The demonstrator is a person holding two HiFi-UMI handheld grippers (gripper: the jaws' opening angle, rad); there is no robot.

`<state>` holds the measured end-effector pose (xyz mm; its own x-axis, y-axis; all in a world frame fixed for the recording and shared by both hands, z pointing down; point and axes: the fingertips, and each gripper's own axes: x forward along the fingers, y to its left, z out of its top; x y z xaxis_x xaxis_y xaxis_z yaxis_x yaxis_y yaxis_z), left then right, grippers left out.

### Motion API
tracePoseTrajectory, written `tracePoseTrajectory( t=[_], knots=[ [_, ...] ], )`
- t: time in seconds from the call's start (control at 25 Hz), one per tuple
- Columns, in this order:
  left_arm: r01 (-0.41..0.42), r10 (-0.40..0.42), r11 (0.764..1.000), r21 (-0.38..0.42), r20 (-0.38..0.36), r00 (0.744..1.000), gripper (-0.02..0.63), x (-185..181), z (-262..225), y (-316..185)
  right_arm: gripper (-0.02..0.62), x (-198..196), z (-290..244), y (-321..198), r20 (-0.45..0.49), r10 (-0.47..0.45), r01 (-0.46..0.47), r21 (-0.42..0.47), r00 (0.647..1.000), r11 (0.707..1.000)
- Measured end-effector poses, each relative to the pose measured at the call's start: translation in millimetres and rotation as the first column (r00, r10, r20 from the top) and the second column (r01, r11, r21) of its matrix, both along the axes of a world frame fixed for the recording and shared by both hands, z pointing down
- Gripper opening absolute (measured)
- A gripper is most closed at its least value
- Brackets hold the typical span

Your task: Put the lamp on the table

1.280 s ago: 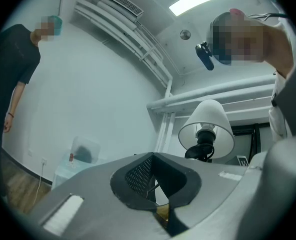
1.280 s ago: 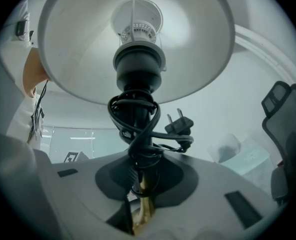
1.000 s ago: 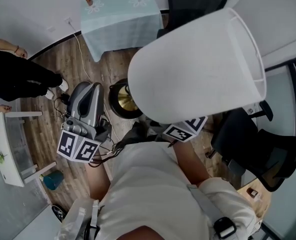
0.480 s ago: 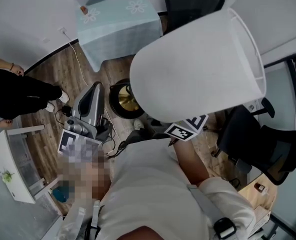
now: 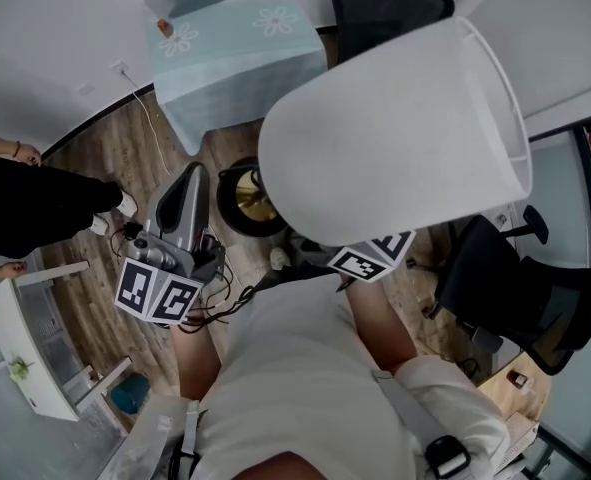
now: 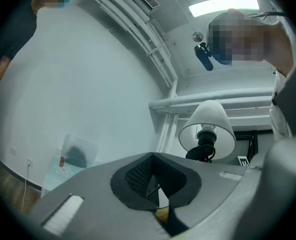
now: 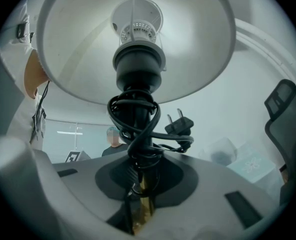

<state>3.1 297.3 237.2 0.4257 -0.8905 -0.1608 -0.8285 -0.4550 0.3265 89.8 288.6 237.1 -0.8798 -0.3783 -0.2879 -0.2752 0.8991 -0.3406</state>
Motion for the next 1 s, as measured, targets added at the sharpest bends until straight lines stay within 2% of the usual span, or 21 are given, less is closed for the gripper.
tracePoseTrajectory(
  t=[0.36, 1.0],
  knots=[
    [0.036, -0.036, 0.999, -0.006, 0.009, 0.999, 0.002, -15.2, 3.8, -67.0, 0.081, -17.8, 3.6, -67.8, 0.014, -0.051, 0.051, -0.01, 0.999, 0.999],
    [0.095, -0.095, 0.995, -0.011, 0.015, 0.995, 0.0, -16.1, -5.5, -158.4, 0.081, -20.6, -2.1, -169.0, 0.011, -0.103, 0.103, -0.019, 0.995, 0.995]
  ],
)
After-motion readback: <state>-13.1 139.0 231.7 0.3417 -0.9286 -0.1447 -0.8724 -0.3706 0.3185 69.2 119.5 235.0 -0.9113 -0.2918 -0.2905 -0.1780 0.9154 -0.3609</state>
